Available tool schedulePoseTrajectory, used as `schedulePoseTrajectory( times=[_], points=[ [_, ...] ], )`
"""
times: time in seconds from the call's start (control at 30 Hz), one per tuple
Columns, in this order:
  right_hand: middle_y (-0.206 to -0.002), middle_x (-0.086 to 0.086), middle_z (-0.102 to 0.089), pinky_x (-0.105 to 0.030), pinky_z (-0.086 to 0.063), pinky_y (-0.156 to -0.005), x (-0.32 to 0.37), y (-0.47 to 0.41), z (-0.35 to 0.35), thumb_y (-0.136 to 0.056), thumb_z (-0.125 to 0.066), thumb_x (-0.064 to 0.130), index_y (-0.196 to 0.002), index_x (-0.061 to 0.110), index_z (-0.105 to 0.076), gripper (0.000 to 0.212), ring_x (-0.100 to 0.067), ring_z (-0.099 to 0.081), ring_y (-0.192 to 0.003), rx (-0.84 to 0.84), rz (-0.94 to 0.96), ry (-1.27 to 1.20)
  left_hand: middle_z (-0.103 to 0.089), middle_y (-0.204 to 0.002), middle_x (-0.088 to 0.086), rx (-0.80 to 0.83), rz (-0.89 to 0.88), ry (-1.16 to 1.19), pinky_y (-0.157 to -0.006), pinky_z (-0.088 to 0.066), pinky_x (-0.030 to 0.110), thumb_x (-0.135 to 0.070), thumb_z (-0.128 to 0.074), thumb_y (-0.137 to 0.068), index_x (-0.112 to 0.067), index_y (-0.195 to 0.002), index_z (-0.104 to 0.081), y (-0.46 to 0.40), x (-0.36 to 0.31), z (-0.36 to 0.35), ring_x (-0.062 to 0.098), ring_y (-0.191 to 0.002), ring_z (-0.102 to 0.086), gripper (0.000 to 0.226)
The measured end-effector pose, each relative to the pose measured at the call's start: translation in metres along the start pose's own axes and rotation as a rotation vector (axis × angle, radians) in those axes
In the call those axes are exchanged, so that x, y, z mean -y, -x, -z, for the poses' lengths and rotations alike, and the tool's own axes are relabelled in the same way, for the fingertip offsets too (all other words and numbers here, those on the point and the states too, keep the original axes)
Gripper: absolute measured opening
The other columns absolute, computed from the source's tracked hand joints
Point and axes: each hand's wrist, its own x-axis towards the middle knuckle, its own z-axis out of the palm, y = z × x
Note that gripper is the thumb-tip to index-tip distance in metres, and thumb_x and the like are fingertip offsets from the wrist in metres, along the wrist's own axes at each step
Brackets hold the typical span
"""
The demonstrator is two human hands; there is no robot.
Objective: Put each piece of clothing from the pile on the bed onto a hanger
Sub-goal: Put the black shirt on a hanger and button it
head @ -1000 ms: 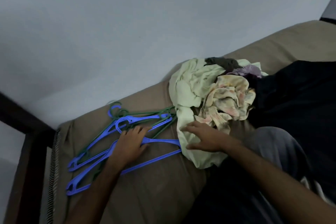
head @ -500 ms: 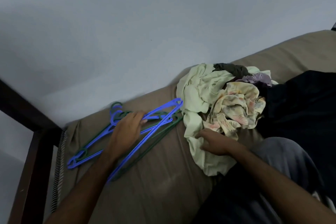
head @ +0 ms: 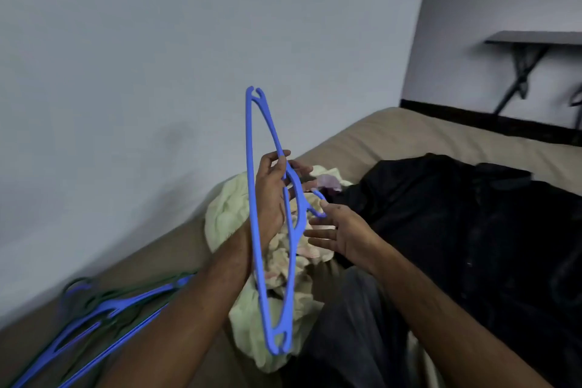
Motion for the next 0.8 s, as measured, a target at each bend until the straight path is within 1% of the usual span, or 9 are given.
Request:
schedulePoseTrajectory(
  times=[0.07, 0.13, 0.23, 0.37, 0.47, 0.57, 0.67, 0.73, 0.8],
  points=[
    [-0.1, -0.016, -0.066, -0.035, -0.061, -0.065, 0.01, 0.007, 0.027, -0.104, -0.053, 0.034, -0.12, 0.006, -0.057, 0.033, -0.027, -0.072, -0.075, -0.086, 0.014, -0.179, -0.065, -0.092, 0.012, 0.113, 0.022, 0.032, -0.09, -0.051, 0.061, -0.02, -0.048, -0.105, -0.011, -0.11, -0.049, -0.001, 0.017, -0.03, 0.034, -0.101, -0.069, 0.01],
    [-0.086, -0.011, -0.07, -0.03, -0.059, -0.057, 0.022, 0.015, 0.057, -0.106, -0.046, 0.037, -0.106, 0.013, -0.057, 0.027, -0.023, -0.069, -0.068, -0.179, 0.04, -0.248, -0.066, -0.1, 0.02, 0.236, 0.039, 0.019, -0.083, -0.054, 0.055, -0.019, -0.057, -0.101, -0.012, -0.101, -0.048, -0.003, 0.032, -0.056, 0.035, -0.101, -0.069, 0.011],
    [-0.073, -0.007, -0.067, -0.025, -0.053, -0.049, 0.041, 0.031, 0.111, -0.107, -0.041, 0.035, -0.096, 0.015, -0.059, 0.03, -0.017, -0.063, -0.054, -0.305, 0.077, -0.195, -0.072, -0.101, 0.016, 0.407, 0.084, 0.026, -0.079, -0.059, 0.041, -0.018, -0.069, -0.091, -0.012, -0.095, -0.053, -0.01, 0.05, -0.09, 0.031, -0.102, -0.071, 0.017],
    [-0.057, -0.004, -0.062, -0.02, -0.046, -0.038, 0.069, 0.057, 0.196, -0.107, -0.04, 0.026, -0.088, 0.013, -0.058, 0.03, -0.012, -0.056, -0.04, -0.476, 0.103, -0.136, -0.069, -0.121, 0.015, 0.594, 0.156, -0.129, -0.094, -0.056, 0.048, -0.037, -0.079, -0.082, -0.021, -0.104, -0.072, -0.026, 0.085, -0.122, 0.031, -0.114, -0.067, 0.028],
    [-0.05, -0.002, -0.062, -0.019, -0.044, -0.034, 0.085, 0.068, 0.27, -0.108, -0.037, 0.021, -0.088, 0.012, -0.058, 0.03, -0.01, -0.055, -0.035, -0.641, 0.143, -0.165, -0.065, -0.127, 0.022, 0.504, 0.277, -0.271, -0.093, -0.053, 0.051, -0.018, -0.059, -0.098, -0.016, -0.11, -0.066, -0.053, 0.135, -0.134, 0.022, -0.1, -0.072, 0.014],
    [-0.053, -0.007, -0.066, -0.022, -0.051, -0.04, 0.097, 0.062, 0.352, -0.109, -0.034, 0.015, -0.092, 0.013, -0.057, 0.028, -0.015, -0.063, -0.04, -0.766, 0.214, -0.275, -0.069, -0.118, 0.019, 0.424, 0.338, -0.48, -0.083, -0.055, 0.043, -0.007, -0.046, -0.104, -0.014, -0.107, -0.064, -0.081, 0.195, -0.146, 0.025, -0.102, -0.071, 0.02],
    [-0.06, -0.014, -0.07, -0.03, -0.057, -0.046, 0.113, 0.027, 0.443, -0.109, -0.029, 0.011, -0.101, 0.014, -0.053, 0.026, -0.022, -0.07, -0.05, -0.811, 0.325, -0.408, -0.073, -0.107, -0.002, 0.548, 0.265, -0.725, -0.085, -0.053, 0.039, -0.006, -0.05, -0.102, -0.021, -0.101, -0.068, -0.121, 0.268, -0.185, 0.019, -0.109, -0.067, 0.023],
    [-0.062, -0.017, -0.07, -0.034, -0.059, -0.047, 0.127, 0.01, 0.476, -0.11, -0.027, 0.012, -0.103, 0.015, -0.05, 0.024, -0.026, -0.071, -0.053, -0.849, 0.403, -0.492, -0.07, -0.106, -0.008, 0.646, 0.143, -0.86, -0.086, -0.048, 0.025, -0.006, -0.055, -0.099, -0.025, -0.099, -0.068, -0.136, 0.288, -0.215, 0.003, -0.103, -0.064, 0.024],
    [-0.065, -0.02, -0.071, -0.038, -0.06, -0.05, 0.139, -0.026, 0.531, -0.11, -0.027, 0.01, -0.101, 0.015, -0.047, 0.023, -0.03, -0.072, -0.056, -0.884, 0.478, -0.557, -0.064, -0.107, -0.01, 0.761, -0.03, -0.979, -0.089, -0.043, 0.019, -0.004, -0.058, -0.097, -0.024, -0.101, -0.066, -0.17, 0.335, -0.259, -0.001, -0.1, -0.06, 0.022]
  ],
)
